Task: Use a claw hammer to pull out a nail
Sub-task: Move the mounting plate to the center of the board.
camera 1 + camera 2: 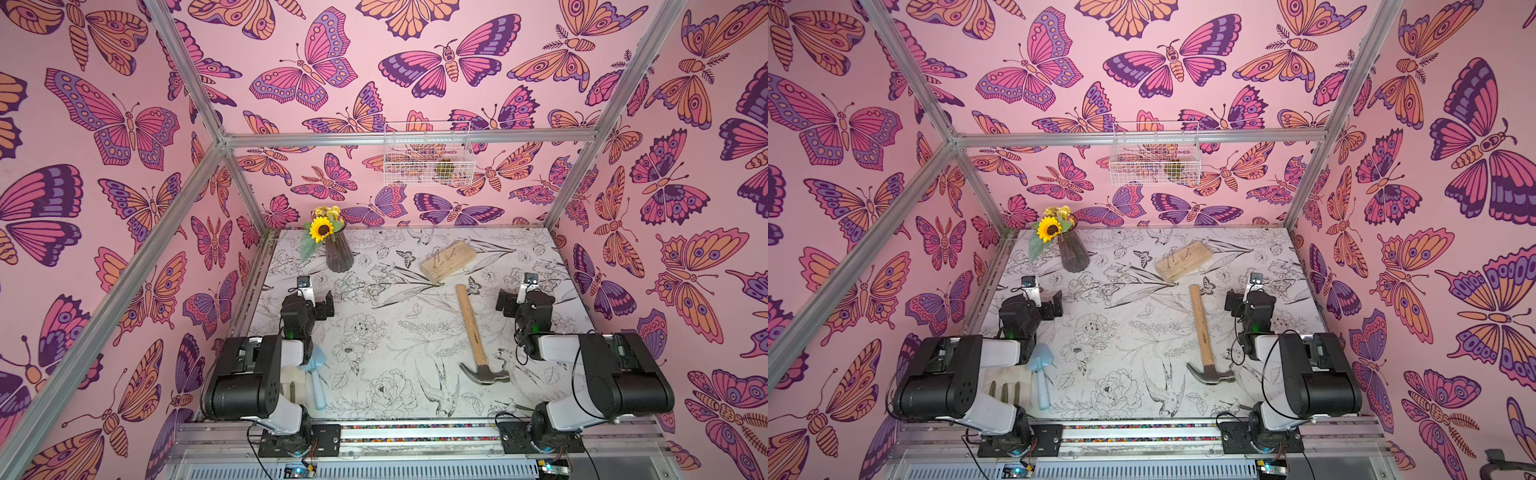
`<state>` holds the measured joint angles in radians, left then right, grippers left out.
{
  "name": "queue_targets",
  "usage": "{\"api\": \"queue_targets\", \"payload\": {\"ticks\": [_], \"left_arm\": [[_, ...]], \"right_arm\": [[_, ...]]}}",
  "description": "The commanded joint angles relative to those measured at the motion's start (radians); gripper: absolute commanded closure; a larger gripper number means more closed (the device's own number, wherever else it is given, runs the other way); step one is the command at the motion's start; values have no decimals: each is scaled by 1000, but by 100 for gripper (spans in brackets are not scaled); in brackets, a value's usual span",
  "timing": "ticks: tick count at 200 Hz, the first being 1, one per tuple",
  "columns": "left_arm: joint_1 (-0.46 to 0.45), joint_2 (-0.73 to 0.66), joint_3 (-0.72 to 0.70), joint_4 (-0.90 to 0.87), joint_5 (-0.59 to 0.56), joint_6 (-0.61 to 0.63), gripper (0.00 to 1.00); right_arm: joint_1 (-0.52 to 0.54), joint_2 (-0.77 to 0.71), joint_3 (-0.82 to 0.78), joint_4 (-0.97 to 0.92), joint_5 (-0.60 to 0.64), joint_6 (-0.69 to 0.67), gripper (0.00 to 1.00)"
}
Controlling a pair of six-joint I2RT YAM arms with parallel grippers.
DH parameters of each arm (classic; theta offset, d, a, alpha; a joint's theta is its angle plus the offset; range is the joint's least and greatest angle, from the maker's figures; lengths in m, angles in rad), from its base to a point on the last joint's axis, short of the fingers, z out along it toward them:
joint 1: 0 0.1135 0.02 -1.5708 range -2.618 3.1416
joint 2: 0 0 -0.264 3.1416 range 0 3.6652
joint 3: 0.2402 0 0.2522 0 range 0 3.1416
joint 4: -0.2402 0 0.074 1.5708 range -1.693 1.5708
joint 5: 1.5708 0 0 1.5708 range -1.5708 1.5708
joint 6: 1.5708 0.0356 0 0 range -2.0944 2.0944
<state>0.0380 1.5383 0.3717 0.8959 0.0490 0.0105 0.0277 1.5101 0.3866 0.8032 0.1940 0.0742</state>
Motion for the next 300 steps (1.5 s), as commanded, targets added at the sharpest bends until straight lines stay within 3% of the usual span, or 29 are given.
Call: {"api": "queue_targets", "payload": {"ticks": [1,22,38,50,65,70,82,99,114,146,173,193,265,300], "left_arm": [[-5,-41,27,-81,-32,0,1],[-19,-137,72,-245,-40,15,1],[-28,-231,113,-377,-37,-2,1],[-26,-335,125,-467,-117,-183,1],[-24,-444,105,-630,-251,-571,1],[-21,-464,92,-630,-211,-623,1],[-21,-470,90,-591,-32,-567,1],[-36,-403,136,-592,164,-611,1],[-96,-330,178,-581,237,-624,1],[-272,-191,250,-562,191,-605,1],[-329,-54,320,-495,275,-640,1],[-384,43,368,-454,263,-637,1],[-464,405,669,-396,347,-701,1],[-472,509,761,-392,324,-727,0]], "right_arm": [[3,-70,29,-54,15,-9,1],[17,-168,149,-336,-65,-47,1],[16,-206,271,-547,-36,181,1],[16,-200,337,-679,0,384,1],[7,-157,354,-602,-145,380,1],[7,-139,359,-582,-183,382,1],[7,-99,392,-565,-279,399,1],[8,-22,466,-558,-365,446,1],[8,79,557,-572,-418,480,1],[10,289,765,-633,-481,561,4],[9,441,944,-708,-504,572,14],[9,521,1048,-763,-473,557,16],[10,821,1406,-886,-588,539,21],[20,879,1445,-912,-646,523,26]]}}
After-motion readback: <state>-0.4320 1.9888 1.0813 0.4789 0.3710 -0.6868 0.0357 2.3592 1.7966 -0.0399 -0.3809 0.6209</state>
